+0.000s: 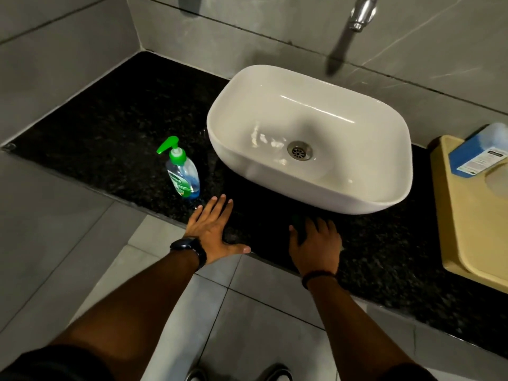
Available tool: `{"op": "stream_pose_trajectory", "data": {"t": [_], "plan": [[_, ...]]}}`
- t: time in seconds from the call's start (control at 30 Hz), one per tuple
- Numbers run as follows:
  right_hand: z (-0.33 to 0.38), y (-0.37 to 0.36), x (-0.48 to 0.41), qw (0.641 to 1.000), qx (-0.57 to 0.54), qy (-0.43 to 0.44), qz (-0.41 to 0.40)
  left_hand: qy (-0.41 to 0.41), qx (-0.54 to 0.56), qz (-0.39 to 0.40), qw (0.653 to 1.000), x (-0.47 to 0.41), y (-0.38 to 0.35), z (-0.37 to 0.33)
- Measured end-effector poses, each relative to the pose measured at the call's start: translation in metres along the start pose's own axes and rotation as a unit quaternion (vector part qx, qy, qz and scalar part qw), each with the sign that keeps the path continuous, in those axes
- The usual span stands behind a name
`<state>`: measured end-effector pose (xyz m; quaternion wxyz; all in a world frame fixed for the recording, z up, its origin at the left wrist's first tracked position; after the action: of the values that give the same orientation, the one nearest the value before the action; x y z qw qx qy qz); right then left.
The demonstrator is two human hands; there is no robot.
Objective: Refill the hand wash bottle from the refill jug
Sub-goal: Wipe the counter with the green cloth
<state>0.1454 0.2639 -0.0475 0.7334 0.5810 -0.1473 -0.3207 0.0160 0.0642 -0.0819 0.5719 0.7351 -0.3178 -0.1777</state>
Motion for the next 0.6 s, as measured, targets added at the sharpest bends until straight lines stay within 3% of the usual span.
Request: {"op": "stream_pose_trajectory", "data": {"t": [0.13,0.27,0.43,0.6], "plan": [[0.042,-0.011,0.007,0.991,-0.038,0.121,0.043,0.003,0.018,0.001,1.0,0.002,0.0,-0.003],[0.021,0.0,0.026,0.97,-0.018,0.238,0.042,0.013,0.023,-0.001,1.0,0.006,0.005,-0.011],[-0.045,0.035,0.03,0.991,-0.008,0.125,0.049,-0.034,0.018,-0.027,0.999,0.002,0.015,-0.083],[-0.142,0.118,-0.006,0.992,-0.024,0.022,-0.124,-0.159,0.111,0.037,0.98,-0.029,0.009,-0.208]]}}
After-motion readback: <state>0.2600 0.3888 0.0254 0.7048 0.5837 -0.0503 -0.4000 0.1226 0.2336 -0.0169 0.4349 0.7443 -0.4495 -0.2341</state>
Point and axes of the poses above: each hand's wrist, its own x-axis away from the middle knuckle, its own y-axis out of the back of the hand, z = x × y, the point moved 4 cm from there along -x, towards the middle knuckle, and after that the axes turned 2 degrees about -y, right-handed, at the moved point
